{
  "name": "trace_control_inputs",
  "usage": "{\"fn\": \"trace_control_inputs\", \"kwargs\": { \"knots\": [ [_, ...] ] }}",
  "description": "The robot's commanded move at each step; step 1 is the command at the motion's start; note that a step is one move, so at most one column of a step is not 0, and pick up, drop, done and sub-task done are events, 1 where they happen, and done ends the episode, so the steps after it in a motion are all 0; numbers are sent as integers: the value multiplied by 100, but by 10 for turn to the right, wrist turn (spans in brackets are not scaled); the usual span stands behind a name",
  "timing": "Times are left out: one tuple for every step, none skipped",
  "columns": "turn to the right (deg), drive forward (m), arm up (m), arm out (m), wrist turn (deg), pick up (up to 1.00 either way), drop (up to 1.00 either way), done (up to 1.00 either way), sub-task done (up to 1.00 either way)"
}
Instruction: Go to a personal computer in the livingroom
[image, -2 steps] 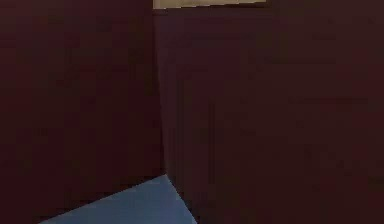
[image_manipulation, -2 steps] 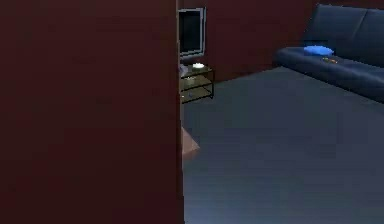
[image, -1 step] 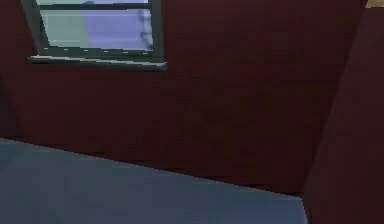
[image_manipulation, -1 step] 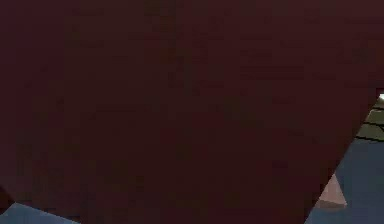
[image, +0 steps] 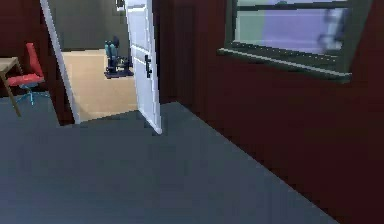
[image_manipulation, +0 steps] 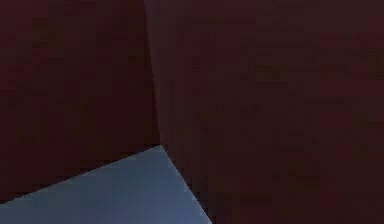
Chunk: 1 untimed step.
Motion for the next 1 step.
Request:
{"fn": "trace_control_inputs", "kwargs": {
  "knots": [
    [-300, 0, 0, 0, 0, 0, 0, 0, 0]
  ]
}}
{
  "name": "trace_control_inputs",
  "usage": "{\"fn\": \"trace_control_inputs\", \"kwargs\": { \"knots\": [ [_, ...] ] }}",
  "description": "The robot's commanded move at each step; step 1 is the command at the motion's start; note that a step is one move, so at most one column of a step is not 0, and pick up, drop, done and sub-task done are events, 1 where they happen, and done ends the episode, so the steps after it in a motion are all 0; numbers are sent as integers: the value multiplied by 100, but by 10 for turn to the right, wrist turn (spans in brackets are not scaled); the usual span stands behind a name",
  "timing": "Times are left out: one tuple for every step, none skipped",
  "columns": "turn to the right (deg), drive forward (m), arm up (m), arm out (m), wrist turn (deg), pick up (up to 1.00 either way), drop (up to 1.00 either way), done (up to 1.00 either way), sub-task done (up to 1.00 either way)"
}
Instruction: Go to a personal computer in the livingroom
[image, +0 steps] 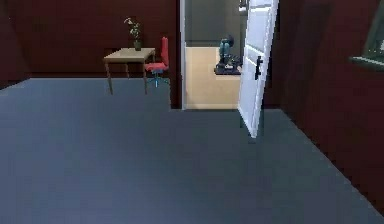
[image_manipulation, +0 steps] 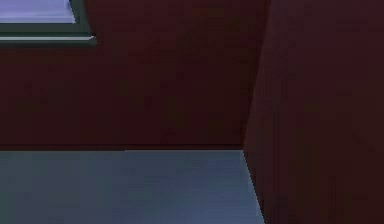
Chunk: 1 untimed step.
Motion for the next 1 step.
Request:
{"fn": "trace_control_inputs", "kwargs": {
  "knots": [
    [0, 5, 0, 0, 0, 0, 0, 0, 0]
  ]
}}
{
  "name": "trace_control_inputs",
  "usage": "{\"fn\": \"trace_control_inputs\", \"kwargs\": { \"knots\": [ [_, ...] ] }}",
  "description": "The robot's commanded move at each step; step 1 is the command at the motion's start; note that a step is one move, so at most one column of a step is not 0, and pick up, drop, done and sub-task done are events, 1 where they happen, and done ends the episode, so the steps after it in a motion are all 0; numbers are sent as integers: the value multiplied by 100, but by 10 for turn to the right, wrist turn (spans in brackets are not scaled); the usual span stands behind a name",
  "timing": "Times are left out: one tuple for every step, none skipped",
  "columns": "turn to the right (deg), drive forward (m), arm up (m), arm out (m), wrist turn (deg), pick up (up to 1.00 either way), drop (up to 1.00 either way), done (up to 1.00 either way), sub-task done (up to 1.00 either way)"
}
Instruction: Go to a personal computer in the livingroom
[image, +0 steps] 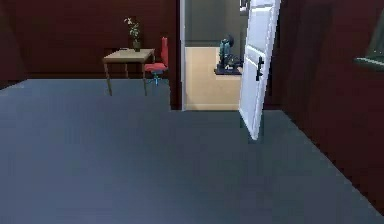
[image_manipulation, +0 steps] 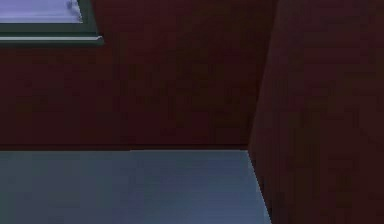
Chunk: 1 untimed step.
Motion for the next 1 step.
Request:
{"fn": "trace_control_inputs", "kwargs": {
  "knots": [
    [-450, 0, 0, 0, 0, 0, 0, 0, 0]
  ]
}}
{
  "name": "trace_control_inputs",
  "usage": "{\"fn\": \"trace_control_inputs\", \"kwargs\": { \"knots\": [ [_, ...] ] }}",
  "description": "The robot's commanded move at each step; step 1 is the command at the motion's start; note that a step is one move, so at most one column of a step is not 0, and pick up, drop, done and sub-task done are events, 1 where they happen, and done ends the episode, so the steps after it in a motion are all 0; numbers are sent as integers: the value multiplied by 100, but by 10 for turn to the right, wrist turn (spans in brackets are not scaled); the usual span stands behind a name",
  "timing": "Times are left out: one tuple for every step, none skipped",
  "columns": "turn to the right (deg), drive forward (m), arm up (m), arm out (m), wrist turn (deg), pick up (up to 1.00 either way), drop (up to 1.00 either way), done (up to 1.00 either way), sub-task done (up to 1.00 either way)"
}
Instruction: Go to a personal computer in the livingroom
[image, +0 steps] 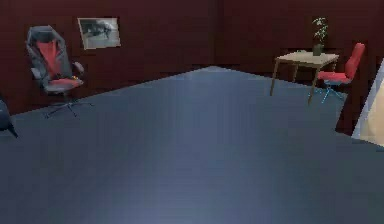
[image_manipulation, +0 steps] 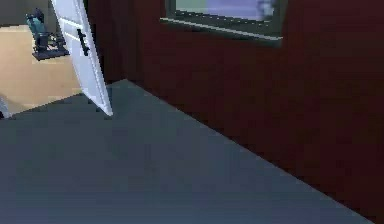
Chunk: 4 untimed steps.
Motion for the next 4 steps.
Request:
{"fn": "trace_control_inputs", "kwargs": {
  "knots": [
    [-390, 0, 0, 0, 0, 0, 0, 0, 0],
    [0, 55, 0, 0, 0, 0, 0, 0, 0],
    [-120, 0, 0, 0, 0, 0, 0, 0, 0],
    [0, 100, 0, 0, 0, 0, 0, 0, 0]
  ]
}}
